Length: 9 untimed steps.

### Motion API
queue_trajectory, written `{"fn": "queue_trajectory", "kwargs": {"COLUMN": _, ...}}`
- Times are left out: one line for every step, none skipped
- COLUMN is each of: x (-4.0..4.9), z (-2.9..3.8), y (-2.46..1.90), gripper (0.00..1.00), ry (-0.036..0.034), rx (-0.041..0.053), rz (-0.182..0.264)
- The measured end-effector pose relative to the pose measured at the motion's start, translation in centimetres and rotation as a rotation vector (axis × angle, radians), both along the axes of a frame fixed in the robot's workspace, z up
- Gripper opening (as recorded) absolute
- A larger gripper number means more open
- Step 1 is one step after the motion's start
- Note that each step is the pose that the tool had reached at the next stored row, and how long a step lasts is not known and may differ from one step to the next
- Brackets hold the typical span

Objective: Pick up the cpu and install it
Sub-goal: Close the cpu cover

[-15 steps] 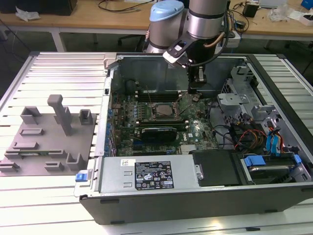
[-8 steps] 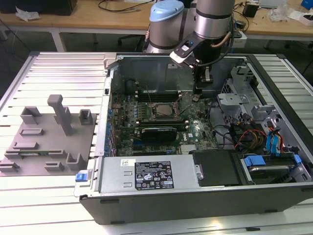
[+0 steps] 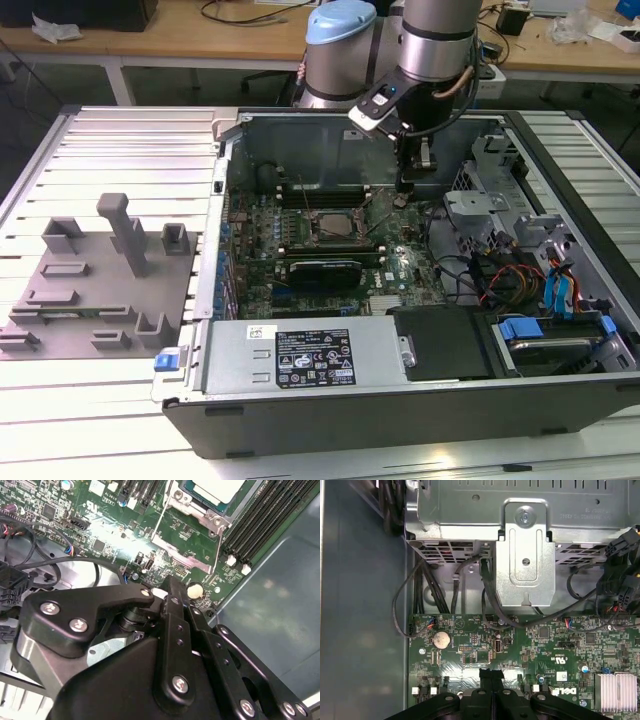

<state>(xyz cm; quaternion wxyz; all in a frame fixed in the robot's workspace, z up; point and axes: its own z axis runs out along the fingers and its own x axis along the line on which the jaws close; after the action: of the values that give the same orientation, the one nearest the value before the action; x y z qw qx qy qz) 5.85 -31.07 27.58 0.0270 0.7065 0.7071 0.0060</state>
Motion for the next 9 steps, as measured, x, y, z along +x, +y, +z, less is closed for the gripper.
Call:
{"fn": "queue_trajectory", "kwargs": {"x": 0.0, "z": -0.01, "y": 0.0, "gripper": 0.11, "ry": 0.0, "rx": 0.0001, "rz": 0.0}}
{"fn": "queue_trajectory", "kwargs": {"x": 0.0, "z": -0.01, "y": 0.0, "gripper": 0.11, "ry": 0.0, "rx": 0.0002, "rz": 0.0}}
{"fn": "queue_trajectory", "kwargs": {"x": 0.0, "z": -0.04, "y": 0.01, "gripper": 0.11, "ry": -0.0001, "rx": 0.0003, "rz": 0.0}}
{"fn": "queue_trajectory", "kwargs": {"x": 0.0, "z": -0.07, "y": 0.01, "gripper": 0.11, "ry": -0.0001, "rx": 0.0006, "rz": 0.0}}
{"fn": "queue_trajectory", "kwargs": {"x": 0.0, "z": -0.11, "y": 0.0, "gripper": 0.11, "ry": -0.0001, "rx": 0.0004, "rz": 0.0}}
{"fn": "queue_trajectory", "kwargs": {"x": 0.0, "z": -0.13, "y": 0.0, "gripper": 0.11, "ry": 0.0, "rx": 0.0, "rz": 0.0}}
{"fn": "queue_trajectory", "kwargs": {"x": 0.0, "z": -0.15, "y": 0.0, "gripper": 0.11, "ry": 0.0, "rx": 0.0002, "rz": 0.0}}
{"fn": "queue_trajectory", "kwargs": {"x": 0.01, "z": -0.15, "y": 0.0, "gripper": 0.11, "ry": -0.0001, "rx": 0.0002, "rz": 0.0}}
{"fn": "queue_trajectory", "kwargs": {"x": 0.01, "z": -0.15, "y": 0.0, "gripper": 0.11, "ry": -0.0001, "rx": 0.0002, "rz": 0.0}}
